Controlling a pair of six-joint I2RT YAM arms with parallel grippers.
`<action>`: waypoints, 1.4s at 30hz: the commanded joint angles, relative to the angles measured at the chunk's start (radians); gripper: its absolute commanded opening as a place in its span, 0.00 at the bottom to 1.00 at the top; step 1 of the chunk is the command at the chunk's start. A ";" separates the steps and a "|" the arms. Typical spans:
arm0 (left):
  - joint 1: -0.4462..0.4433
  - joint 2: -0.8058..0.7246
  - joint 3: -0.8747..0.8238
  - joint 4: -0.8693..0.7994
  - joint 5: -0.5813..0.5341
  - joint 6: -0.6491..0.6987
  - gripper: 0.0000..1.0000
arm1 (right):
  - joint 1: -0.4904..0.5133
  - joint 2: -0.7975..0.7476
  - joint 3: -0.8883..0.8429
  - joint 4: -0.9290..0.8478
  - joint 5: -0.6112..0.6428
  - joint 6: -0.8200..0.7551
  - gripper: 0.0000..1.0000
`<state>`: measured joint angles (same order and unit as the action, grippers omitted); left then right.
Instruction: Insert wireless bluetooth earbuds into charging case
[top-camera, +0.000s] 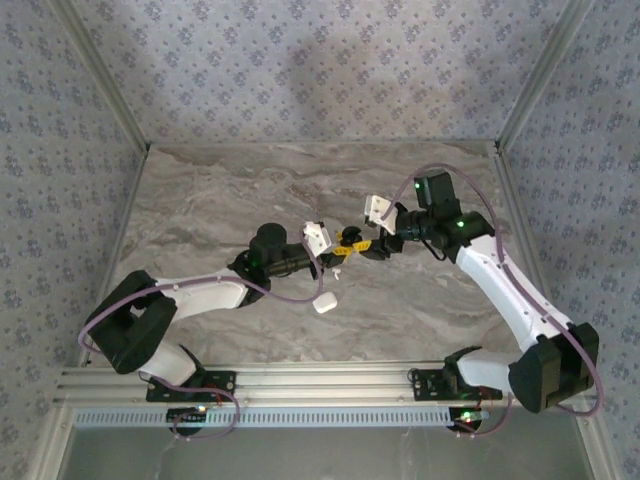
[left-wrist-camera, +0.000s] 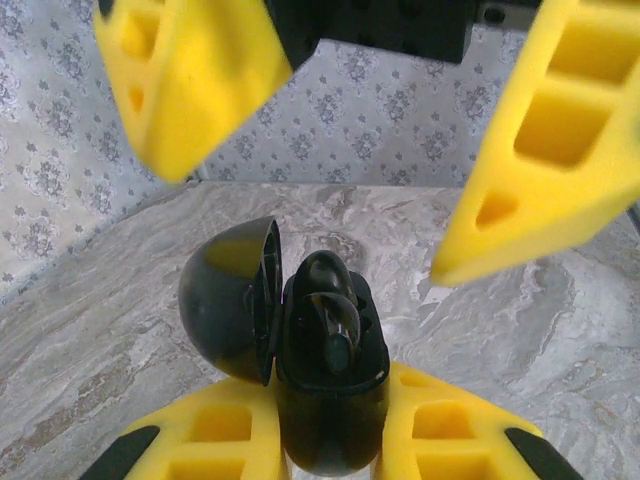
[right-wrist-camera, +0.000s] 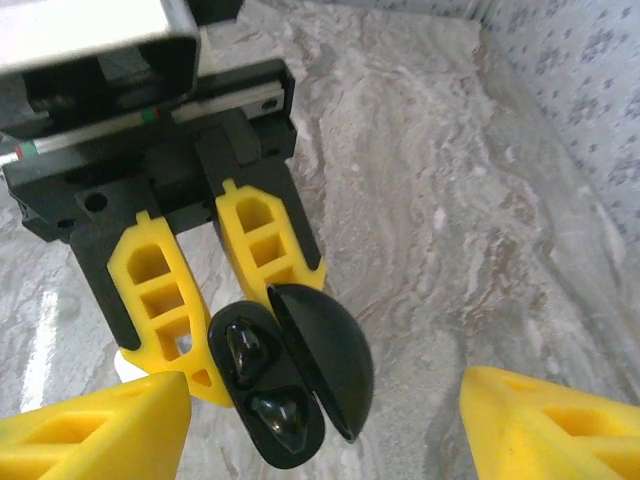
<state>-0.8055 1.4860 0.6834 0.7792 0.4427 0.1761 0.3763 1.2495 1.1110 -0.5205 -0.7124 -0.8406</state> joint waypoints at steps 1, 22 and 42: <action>-0.006 -0.029 0.001 0.004 0.031 0.023 0.12 | 0.008 0.024 0.042 -0.056 -0.036 -0.034 0.74; -0.005 -0.009 0.022 -0.007 0.002 -0.006 0.12 | 0.013 -0.097 -0.039 -0.193 -0.102 -0.056 0.61; -0.006 0.132 0.337 -0.430 -0.088 -0.476 0.12 | -0.241 -0.193 -0.209 0.205 0.111 0.944 0.60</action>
<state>-0.8101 1.5833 0.9489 0.4564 0.3687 -0.1425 0.1703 1.0954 0.9295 -0.3462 -0.6842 -0.1284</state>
